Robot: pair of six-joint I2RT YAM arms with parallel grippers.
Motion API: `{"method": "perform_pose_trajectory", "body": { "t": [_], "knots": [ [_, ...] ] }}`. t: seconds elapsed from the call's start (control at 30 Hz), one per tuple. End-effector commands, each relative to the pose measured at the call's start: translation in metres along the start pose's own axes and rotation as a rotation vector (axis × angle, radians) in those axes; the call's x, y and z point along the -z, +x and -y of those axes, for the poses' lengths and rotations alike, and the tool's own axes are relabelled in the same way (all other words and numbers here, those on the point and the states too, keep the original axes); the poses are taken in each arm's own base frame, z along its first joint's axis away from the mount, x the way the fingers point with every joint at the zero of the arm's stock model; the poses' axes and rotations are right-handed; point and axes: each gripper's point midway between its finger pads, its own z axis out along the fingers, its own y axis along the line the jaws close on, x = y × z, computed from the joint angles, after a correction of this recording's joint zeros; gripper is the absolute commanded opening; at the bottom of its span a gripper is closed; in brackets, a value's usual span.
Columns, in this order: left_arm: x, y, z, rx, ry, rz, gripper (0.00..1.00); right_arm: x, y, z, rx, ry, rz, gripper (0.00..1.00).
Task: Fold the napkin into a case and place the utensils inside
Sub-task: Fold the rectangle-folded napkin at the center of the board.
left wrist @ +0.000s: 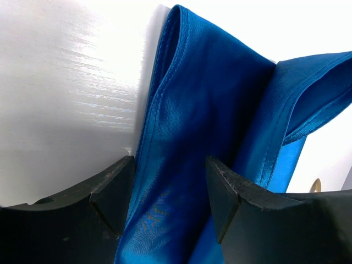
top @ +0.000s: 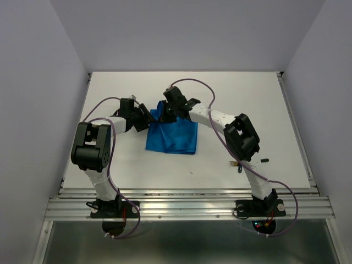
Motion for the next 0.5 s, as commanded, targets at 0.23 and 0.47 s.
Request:
{"method": "perform_pose_trajectory", "body": {
  "t": [0.23, 0.47],
  "knots": [
    [-0.0017, 0.0172, -0.0174, 0.009, -0.041, -0.039, 0.64, 0.0021, -0.0202, -0.0246, -0.01, -0.051, 0.056, 0.01],
    [-0.0001, 0.0173, -0.0172, 0.012, -0.041, -0.04, 0.64, 0.0002, -0.0195, -0.0218, -0.003, -0.043, 0.058, 0.37]
  ]
}}
